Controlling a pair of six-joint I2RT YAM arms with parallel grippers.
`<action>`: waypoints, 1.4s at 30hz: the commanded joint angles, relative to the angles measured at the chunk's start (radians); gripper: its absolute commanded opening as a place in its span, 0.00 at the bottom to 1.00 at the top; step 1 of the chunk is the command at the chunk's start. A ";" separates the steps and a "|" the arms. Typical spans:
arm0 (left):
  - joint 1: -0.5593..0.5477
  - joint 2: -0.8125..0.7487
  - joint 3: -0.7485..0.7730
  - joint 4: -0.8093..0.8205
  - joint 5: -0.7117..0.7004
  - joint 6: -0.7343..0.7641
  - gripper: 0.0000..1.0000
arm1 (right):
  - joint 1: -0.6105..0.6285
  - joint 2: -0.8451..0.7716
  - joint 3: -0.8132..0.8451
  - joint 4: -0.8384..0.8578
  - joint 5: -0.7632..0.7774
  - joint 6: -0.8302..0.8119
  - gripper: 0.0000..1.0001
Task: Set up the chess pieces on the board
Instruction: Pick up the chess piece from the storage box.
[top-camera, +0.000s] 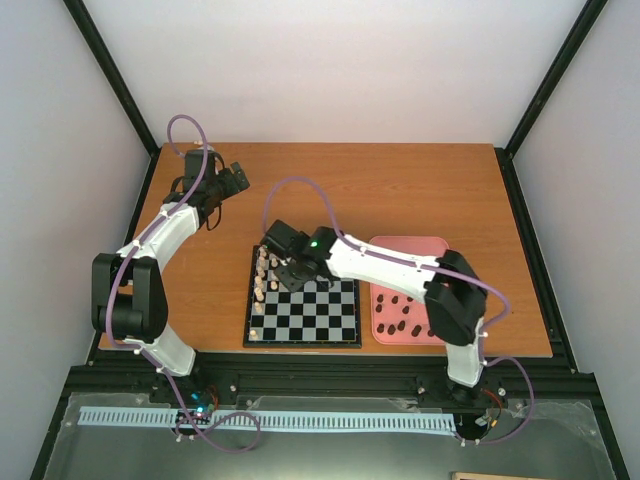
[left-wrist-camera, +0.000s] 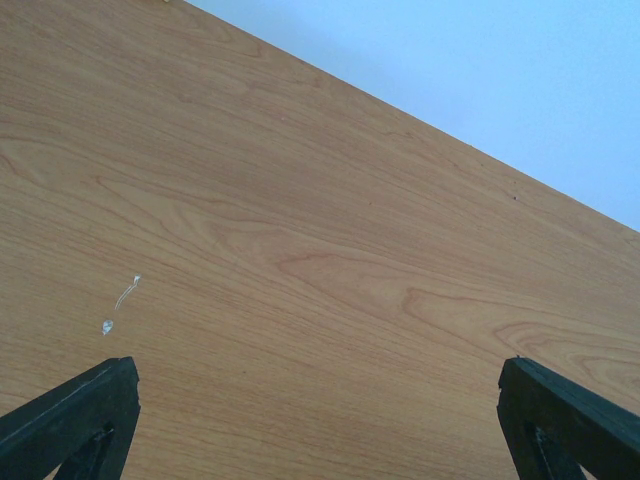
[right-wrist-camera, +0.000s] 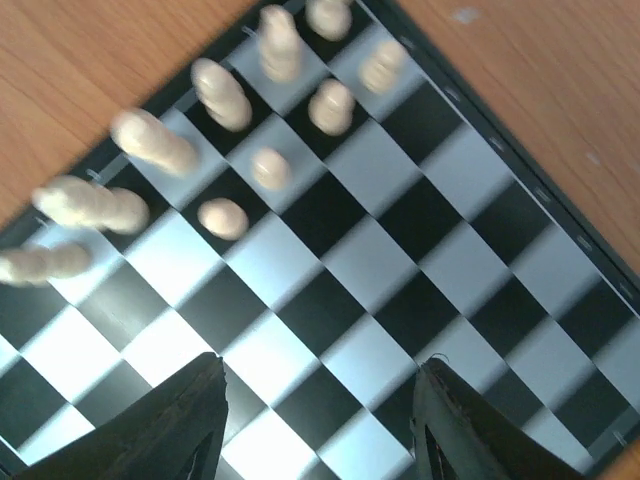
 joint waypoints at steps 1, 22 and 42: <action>0.007 -0.004 0.020 0.005 -0.006 0.009 1.00 | -0.048 -0.140 -0.163 0.005 0.116 0.067 0.52; 0.006 0.009 0.023 0.011 0.006 0.006 1.00 | -0.607 -0.502 -0.787 0.154 0.126 0.146 0.50; 0.005 0.024 0.026 0.014 0.007 0.004 1.00 | -0.653 -0.417 -0.768 0.191 0.135 0.128 0.41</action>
